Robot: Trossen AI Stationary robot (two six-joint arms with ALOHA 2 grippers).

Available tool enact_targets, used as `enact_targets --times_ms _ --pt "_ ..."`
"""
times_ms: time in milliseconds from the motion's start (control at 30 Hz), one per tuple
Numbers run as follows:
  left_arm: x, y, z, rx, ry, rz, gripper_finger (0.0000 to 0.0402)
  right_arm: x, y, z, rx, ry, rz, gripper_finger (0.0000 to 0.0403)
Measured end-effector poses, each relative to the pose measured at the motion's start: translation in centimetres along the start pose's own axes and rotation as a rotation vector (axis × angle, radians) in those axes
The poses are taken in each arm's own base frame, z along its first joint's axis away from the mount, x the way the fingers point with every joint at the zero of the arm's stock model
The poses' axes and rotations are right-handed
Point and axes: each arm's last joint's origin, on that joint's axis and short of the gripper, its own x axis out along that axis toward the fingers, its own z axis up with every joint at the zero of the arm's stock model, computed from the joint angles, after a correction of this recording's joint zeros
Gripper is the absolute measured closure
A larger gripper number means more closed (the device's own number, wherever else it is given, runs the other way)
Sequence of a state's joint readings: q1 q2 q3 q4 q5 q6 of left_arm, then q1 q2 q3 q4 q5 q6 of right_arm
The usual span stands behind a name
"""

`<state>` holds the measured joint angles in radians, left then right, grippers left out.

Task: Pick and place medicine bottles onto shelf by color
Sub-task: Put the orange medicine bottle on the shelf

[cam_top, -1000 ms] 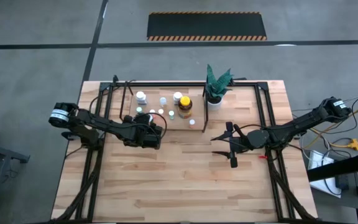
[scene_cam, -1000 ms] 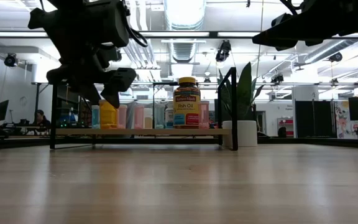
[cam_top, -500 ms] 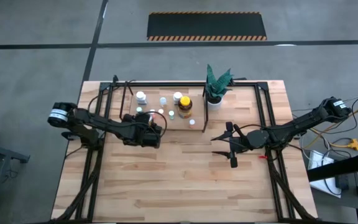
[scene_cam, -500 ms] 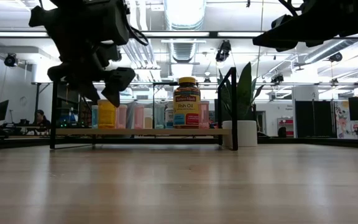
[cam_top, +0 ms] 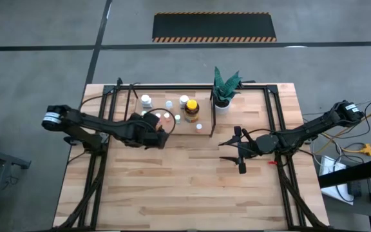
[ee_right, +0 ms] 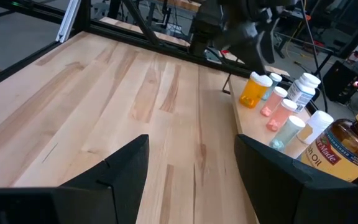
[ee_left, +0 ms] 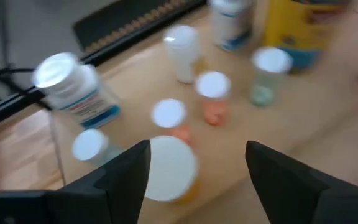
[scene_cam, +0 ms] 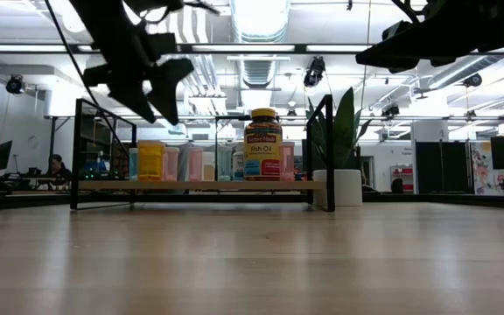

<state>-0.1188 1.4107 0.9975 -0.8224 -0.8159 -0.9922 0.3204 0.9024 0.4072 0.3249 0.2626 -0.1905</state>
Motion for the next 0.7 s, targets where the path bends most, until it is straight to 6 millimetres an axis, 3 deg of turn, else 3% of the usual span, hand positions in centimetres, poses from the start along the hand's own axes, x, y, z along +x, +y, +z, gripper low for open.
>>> enact_targets --times_ms 167,300,433,567,700 --pt "-0.4 -0.2 1.5 0.146 0.119 -0.124 0.0204 0.0 0.0 0.0 -0.001 0.002 0.000 0.0177" --pt "0.3 0.4 2.8 0.273 0.235 -0.218 0.0292 0.0 0.0 0.0 -0.001 0.003 0.000 0.0177" --pt "0.9 1.8 4.5 0.281 0.277 -0.187 0.0385 0.0 0.0 0.0 -0.001 0.003 0.001 0.0177" --pt "1.6 2.8 5.3 0.265 0.275 -0.160 0.0392 0.0 0.0 0.0 -0.003 0.002 0.001 0.0177" --pt "2.6 3.4 4.3 0.267 0.313 -0.123 0.0400 0.0 0.0 0.0 -0.003 0.005 0.001 0.0177"
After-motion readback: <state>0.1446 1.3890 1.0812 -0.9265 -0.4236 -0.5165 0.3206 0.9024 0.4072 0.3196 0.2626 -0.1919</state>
